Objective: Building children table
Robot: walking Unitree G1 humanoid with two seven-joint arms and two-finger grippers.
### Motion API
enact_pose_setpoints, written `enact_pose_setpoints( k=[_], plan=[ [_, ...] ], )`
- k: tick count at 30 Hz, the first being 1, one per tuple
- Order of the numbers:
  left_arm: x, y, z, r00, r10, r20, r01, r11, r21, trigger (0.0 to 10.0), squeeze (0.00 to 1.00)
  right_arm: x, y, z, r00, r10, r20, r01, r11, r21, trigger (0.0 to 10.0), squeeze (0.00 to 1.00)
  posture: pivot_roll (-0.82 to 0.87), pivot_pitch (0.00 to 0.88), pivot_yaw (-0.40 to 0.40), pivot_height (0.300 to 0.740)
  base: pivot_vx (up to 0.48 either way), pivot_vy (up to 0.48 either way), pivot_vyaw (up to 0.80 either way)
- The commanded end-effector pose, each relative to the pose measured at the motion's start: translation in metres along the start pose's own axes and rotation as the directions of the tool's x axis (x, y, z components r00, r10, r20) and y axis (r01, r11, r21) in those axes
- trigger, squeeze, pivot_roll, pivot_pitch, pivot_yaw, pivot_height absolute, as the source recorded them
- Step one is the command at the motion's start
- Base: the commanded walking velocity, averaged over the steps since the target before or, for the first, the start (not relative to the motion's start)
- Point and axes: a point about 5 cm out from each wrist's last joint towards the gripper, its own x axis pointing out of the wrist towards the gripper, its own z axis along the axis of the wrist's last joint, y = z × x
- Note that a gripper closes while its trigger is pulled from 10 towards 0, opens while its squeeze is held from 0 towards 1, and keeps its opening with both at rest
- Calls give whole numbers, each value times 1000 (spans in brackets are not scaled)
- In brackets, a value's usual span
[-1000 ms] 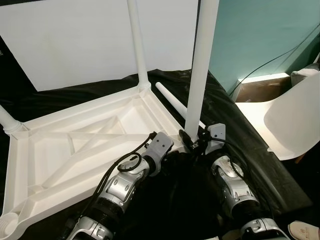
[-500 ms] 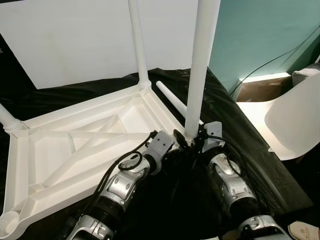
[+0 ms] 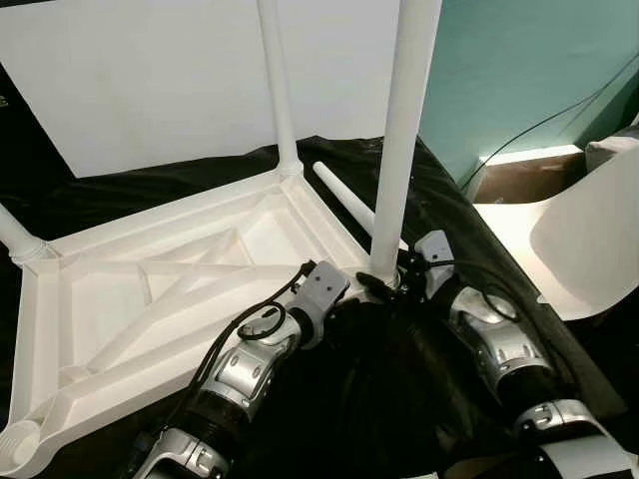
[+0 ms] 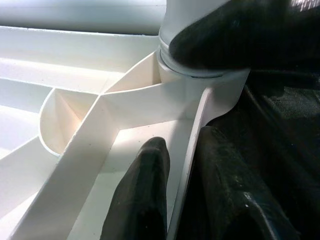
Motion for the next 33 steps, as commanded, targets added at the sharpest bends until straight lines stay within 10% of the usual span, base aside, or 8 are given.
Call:
enact_pose_setpoints(
  k=[1,8,16,23,25,26,27,33],
  plan=[
    [0,-19,-43,979,-124,-162,111,990,-85,10000,0,2,12,-7,996,80,-24,-79,996,31,0,0,37,0,3,740,0,0,0],
    [0,-27,-46,978,-132,-160,115,988,-106,10000,0,1,36,-30,993,51,-103,-45,997,56,0,0,45,0,-2,740,0,0,0],
    [-3,-23,-47,979,-124,-164,108,989,-105,10000,0,14,26,-6,885,-454,99,437,886,156,0,0,51,0,11,740,0,0,0],
    [-1,-20,-43,979,-122,-163,108,990,-91,10000,0,22,31,-1,899,-424,109,403,899,171,0,0,48,0,12,740,0,0,0],
    [0,-19,-42,980,-121,-161,107,990,-89,10000,0,22,32,-2,909,-405,102,386,907,169,1294,0,48,0,12,740,0,0,0],
    [0,-19,-42,980,-120,-160,107,990,-88,10000,0,22,33,-3,926,-365,94,349,924,155,10000,0,45,0,12,740,0,0,0],
    [0,-19,-42,980,-119,-161,107,991,-86,10000,0,22,34,-4,944,-319,90,304,941,146,10000,1000,45,0,12,740,0,0,0],
    [-1,-18,-44,979,-120,-163,107,991,-83,10000,0,19,26,-2,977,-192,88,185,980,78,10000,957,42,0,14,740,0,0,0]
  ],
)
